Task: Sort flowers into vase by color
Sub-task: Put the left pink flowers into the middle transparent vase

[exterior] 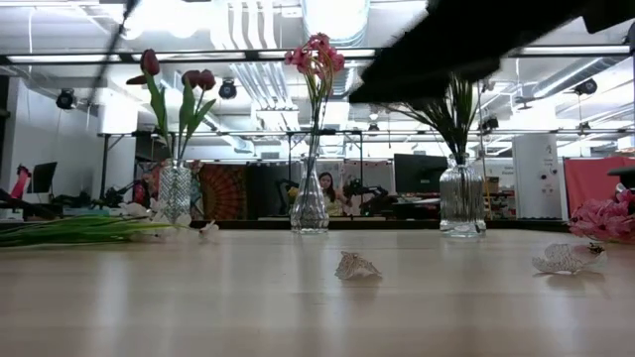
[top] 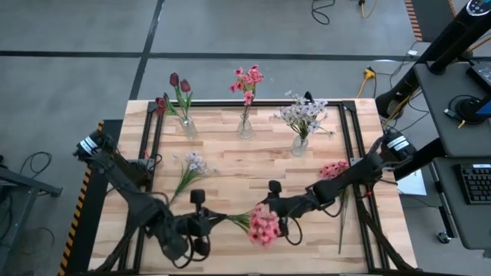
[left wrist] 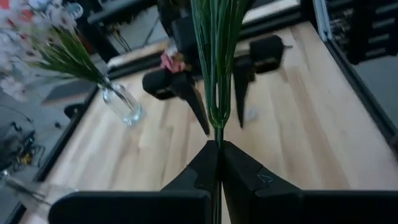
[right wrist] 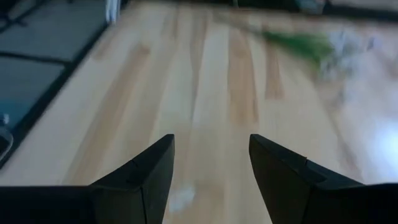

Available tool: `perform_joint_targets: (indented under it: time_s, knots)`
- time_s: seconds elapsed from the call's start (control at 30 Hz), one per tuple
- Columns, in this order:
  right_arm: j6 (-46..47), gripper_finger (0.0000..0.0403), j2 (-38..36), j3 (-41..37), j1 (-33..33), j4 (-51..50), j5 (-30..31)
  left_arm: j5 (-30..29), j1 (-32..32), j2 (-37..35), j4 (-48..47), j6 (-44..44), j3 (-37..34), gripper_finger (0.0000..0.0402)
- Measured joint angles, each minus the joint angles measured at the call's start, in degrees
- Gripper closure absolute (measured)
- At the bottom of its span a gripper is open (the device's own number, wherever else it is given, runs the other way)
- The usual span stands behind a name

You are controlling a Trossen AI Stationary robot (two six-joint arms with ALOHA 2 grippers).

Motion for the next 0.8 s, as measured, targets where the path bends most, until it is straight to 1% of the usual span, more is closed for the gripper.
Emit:
perform_joint_targets:
  time_s: [0.17, 0.33, 0.47, 0.6, 0.8]
  knots:
    - [-5.8, 0.0202, 1.5, 0.0, 0.1, 9.8, 3.3, 0.2, 2.5, -2.2, 14.6, 6.9, -7.9, 0.0402]
    - [-9.7, 0.0202, 1.5, 0.0, 0.0, 19.8, 8.7, 1.1, 3.7, -2.7, 32.0, 14.4, -15.2, 0.0402]
    - [-14.1, 0.0202, 1.5, 0.0, 0.0, 26.8, 9.4, 2.1, 5.5, -2.5, 45.0, 18.2, -20.9, 0.0402]
    - [-16.1, 0.0202, 1.5, 0.2, 0.0, 29.8, 9.3, 3.6, 7.6, -2.5, 52.7, 18.5, -25.5, 0.0401]
    - [-18.4, 0.0202, 1.5, 2.5, 0.0, 29.4, 8.9, 6.6, 10.3, -2.5, 59.1, 19.0, -28.3, 0.0401]
